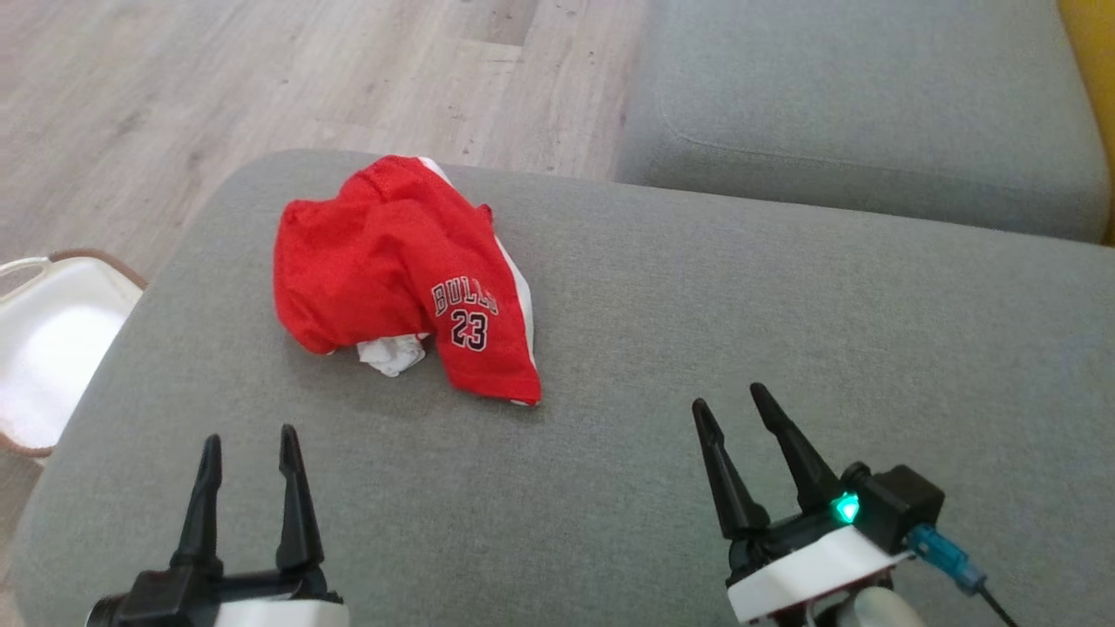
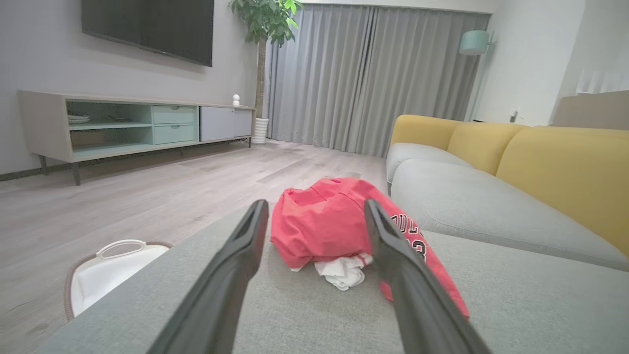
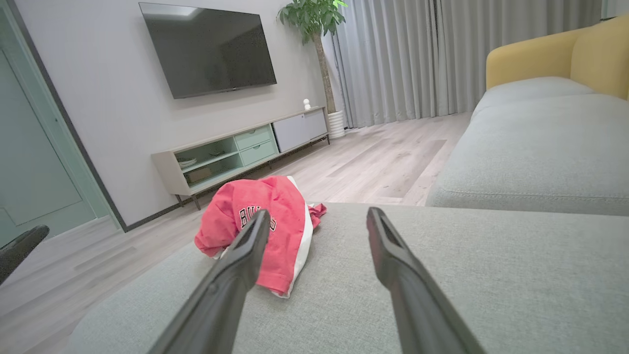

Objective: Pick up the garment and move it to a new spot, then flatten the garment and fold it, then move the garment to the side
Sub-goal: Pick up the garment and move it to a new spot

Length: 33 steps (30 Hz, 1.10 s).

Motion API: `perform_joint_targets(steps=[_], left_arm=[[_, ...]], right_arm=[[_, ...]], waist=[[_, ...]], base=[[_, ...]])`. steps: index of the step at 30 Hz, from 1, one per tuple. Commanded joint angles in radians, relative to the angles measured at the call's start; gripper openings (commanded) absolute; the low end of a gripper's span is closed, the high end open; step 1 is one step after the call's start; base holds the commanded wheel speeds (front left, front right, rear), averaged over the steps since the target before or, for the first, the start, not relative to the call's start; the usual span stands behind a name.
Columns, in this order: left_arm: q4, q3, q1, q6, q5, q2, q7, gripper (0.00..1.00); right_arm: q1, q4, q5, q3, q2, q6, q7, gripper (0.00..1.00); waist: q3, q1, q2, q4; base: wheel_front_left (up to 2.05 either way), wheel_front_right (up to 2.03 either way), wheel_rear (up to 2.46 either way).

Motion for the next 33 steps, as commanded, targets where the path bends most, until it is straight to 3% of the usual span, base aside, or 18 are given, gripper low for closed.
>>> perform_joint_targets(steps=[1, 11, 18, 24, 33], left_arm=[[-0.038, 0.034, -0.02, 0.002, 0.002, -0.002, -0.01, 1.0], [-0.049, 0.063, -0.021, -0.003, 0.007, -0.002, -0.01, 1.0], [-0.022, 0.101, -0.139, -0.062, 0.057, 0.017, -0.01, 1.0], [0.193, 0.051, -0.43, -0.118, 0.076, 0.147, 0.008, 1.0], [0.48, -0.157, -0.796, -0.13, -0.076, 0.303, 0.285, 1.0]], right_arm=[[-0.017, -0.031, 0.01, 0.023, -0.005, -0.001, -0.011, 1.0], [-0.02, -0.034, 0.015, 0.038, -0.005, -0.001, -0.011, 1.0], [-0.047, -0.056, -0.008, -0.012, -0.005, -0.001, -0.011, 1.0], [-0.098, -0.081, -0.042, -0.081, -0.005, -0.001, -0.011, 1.0], [-0.159, -0.098, -0.047, -0.118, -0.005, -0.001, -0.011, 1.0]], waist=[[-0.005, 0.0001, 0.0, 0.009], [0.009, 0.0001, 0.0, -0.01], [0.095, 0.0001, 0.0, -0.066], [0.223, 0.0001, 0.0, -0.115], [0.338, 0.0001, 0.0, -0.183]], base=[[0.0, 0.0, 0.0], [0.0, 0.0, 0.0], [0.0, 0.0, 0.0], [0.0, 0.0, 0.0], [0.0, 0.0, 0.0]])
